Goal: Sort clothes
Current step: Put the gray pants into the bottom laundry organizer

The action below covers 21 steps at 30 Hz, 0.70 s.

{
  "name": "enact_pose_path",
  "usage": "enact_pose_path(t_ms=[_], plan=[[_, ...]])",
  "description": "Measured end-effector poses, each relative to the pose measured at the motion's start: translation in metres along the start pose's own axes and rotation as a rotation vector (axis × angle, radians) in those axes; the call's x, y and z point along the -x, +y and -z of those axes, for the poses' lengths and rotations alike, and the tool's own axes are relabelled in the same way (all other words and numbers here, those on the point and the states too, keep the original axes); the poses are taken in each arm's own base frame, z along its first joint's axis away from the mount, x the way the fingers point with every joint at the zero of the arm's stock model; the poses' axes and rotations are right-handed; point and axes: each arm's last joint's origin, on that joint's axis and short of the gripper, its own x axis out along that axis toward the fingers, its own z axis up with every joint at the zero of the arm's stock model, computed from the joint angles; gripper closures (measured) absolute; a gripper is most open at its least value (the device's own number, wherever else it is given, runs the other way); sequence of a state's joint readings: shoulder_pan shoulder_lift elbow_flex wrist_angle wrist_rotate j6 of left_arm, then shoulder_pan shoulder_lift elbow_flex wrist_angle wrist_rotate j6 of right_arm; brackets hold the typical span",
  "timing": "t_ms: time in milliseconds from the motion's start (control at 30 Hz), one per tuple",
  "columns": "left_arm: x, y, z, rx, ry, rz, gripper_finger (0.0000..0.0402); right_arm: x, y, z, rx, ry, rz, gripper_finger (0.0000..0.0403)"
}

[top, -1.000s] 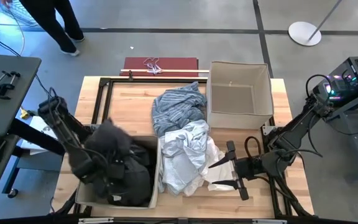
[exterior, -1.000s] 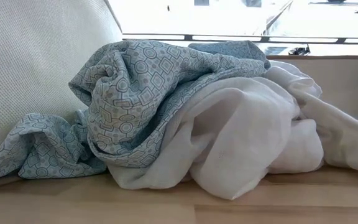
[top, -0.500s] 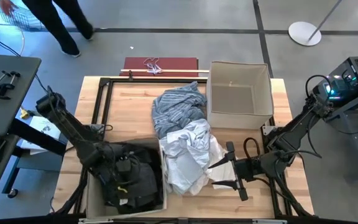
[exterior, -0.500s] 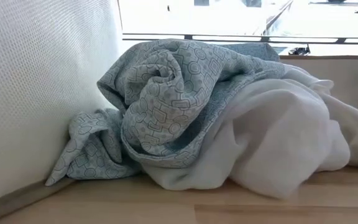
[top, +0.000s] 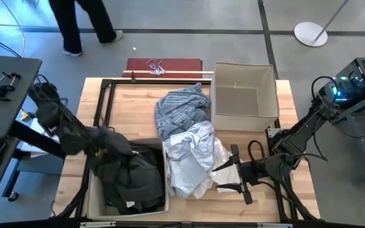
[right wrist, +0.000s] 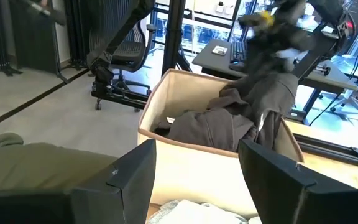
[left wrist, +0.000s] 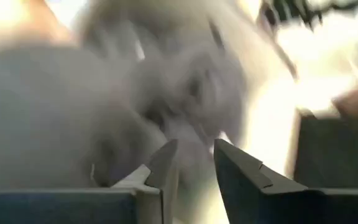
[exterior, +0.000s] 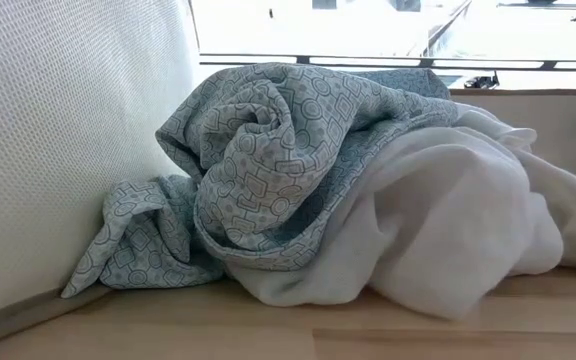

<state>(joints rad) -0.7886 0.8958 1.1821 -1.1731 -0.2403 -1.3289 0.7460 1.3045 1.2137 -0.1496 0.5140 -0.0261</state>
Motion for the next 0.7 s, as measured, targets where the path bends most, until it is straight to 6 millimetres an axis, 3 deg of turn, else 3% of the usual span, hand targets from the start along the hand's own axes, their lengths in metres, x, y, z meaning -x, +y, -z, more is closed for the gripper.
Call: enact_pose_path(t_ms=[100,200,367,533,700], plan=[[-0.003,0.004,-0.005,-0.104,-0.201,-0.089,0.0332,0.0,0.0,0.001,0.003,0.009,0.0,0.0183],[-0.031,0.002,0.0,-0.228,-0.241,-0.181,0.0356,0.0,0.0,0.004,-0.008,0.035,-0.001,0.0183],[-0.109,0.001,0.024,-0.364,-0.004,-0.317,0.0393,0.0,0.0,0.007,-0.038,0.067,0.002,0.0183],[-0.17,0.001,0.048,-0.452,0.178,-0.497,0.0397,0.0,0.0,0.007,-0.044,0.063,0.017,0.0183],[-0.195,0.007,0.068,-0.582,0.264,-0.634,0.04,-0.002,0.0,0.008,-0.057,0.068,0.046,0.0183]])
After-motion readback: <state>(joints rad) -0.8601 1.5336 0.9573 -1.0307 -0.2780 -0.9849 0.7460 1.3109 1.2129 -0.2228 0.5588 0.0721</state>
